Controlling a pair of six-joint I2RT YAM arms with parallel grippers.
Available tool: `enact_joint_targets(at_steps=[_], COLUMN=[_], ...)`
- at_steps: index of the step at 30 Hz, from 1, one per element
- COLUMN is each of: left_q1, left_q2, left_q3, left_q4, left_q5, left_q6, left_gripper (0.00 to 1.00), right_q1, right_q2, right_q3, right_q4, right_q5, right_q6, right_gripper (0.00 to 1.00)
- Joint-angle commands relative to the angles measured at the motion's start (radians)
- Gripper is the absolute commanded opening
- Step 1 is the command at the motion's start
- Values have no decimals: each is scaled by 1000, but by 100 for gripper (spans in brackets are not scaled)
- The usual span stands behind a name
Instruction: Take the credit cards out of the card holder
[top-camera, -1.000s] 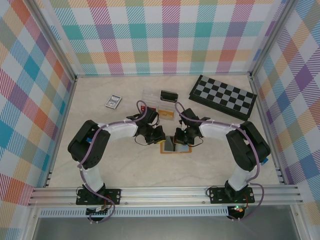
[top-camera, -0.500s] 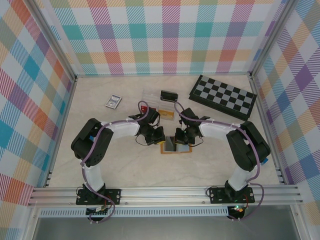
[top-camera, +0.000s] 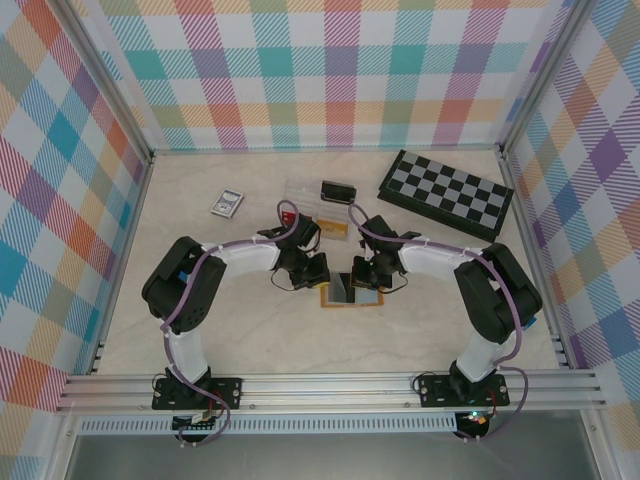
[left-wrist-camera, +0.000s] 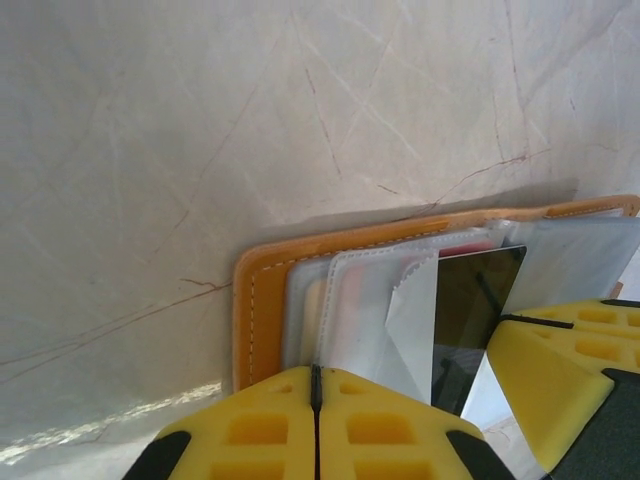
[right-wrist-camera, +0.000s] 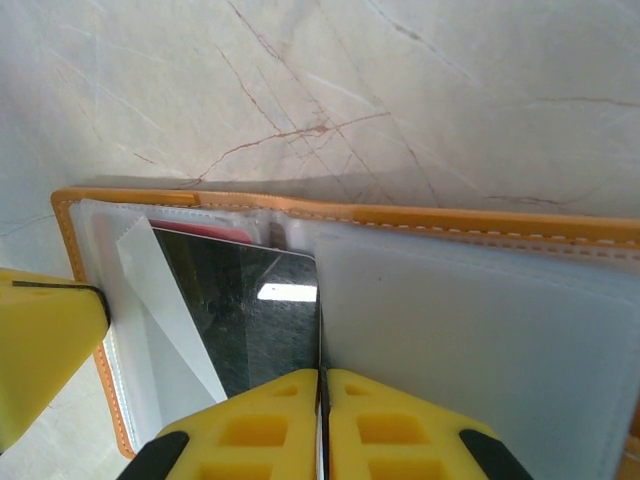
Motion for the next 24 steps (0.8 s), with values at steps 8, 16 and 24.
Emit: enact_joint_targets(at_steps=[8, 16, 24], left_q1=[-39, -42, -43], left_q2=[-38, 10, 39], left_q3=[-6, -16, -40], left_q4=[62, -6, -36], left_q5=[38, -12, -47], left_q6=[7, -18, -25], left_gripper=[6, 4, 3], right_q1=[4, -1, -20], right_q2=[13, 15, 19], right_q3=[0, -14, -44], right_q4=[0, 33, 85], right_q5=[-14, -70, -136], right_q6=[0, 7, 29], right_gripper=[12, 22, 26])
